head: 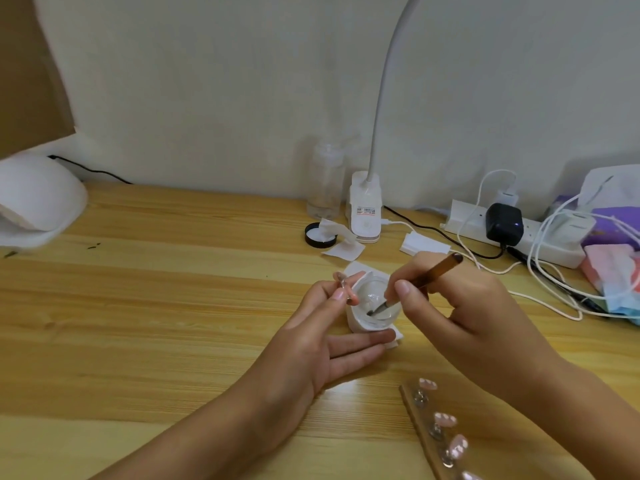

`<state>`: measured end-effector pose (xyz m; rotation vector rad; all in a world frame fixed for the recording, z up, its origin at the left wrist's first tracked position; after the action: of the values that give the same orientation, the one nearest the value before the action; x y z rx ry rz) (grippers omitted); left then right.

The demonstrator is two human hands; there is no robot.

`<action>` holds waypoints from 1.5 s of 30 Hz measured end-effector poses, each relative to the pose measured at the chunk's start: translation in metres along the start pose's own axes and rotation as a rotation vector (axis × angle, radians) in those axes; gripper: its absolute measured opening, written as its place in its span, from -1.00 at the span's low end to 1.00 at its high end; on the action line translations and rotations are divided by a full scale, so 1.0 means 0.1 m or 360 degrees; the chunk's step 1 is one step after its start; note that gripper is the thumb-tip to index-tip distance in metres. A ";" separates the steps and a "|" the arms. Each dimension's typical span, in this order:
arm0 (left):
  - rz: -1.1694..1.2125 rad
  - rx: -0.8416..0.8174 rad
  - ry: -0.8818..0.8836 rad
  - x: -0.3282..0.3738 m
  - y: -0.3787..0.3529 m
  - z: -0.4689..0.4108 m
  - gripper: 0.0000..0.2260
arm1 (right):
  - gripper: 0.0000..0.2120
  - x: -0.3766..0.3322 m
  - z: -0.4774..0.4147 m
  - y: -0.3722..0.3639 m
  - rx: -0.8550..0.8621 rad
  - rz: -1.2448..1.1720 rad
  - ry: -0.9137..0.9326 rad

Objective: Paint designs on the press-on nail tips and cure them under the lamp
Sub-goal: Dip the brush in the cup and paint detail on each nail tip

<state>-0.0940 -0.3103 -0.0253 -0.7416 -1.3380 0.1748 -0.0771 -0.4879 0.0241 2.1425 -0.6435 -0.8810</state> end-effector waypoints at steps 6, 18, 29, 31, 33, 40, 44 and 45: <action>-0.0033 -0.0007 0.0011 0.01 -0.02 0.01 -0.71 | -0.71 -0.01 -0.01 -0.01 -0.0043 0.0056 0.0045; 0.0029 0.0037 0.0041 0.02 -0.01 0.00 -0.77 | -0.79 0.04 -0.04 0.24 0.0208 -0.0317 -0.0050; 0.0062 0.0044 0.0064 0.01 0.00 -0.02 -0.80 | -0.82 0.22 0.00 0.22 0.0341 -0.0757 -0.0387; 0.0075 0.0054 0.0070 0.00 0.00 -0.02 -0.82 | -0.79 0.24 0.00 0.25 0.0371 -0.0787 -0.0376; 0.0077 0.0066 0.0069 0.01 -0.01 -0.01 -0.81 | -0.79 0.25 0.00 0.27 0.0404 -0.0810 -0.0361; 0.0042 0.0048 0.0066 0.04 -0.03 0.01 -0.76 | -0.81 0.43 0.02 0.12 0.0689 -0.1286 -0.0742; 0.0080 0.0049 0.0068 0.04 -0.03 0.00 -0.70 | -0.76 0.57 0.06 0.00 0.0654 -0.1373 -0.1004; 0.0086 0.0060 0.0068 0.04 -0.03 -0.01 -0.72 | -0.77 0.59 0.07 -0.01 0.0647 -0.1381 -0.1038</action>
<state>-0.0934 -0.3110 -0.0207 -0.7463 -1.2715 0.2251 -0.0439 -0.5292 -0.0033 2.5153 -0.1476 -2.1191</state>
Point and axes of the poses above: each hand's wrist, its own z-axis away from the middle knuckle, its own y-axis out of the back of the hand, x = y × z, the point moved 1 cm from there along -z, towards the middle knuckle, and after that the axes turned 1 degree about z, right-handed, at the moved point
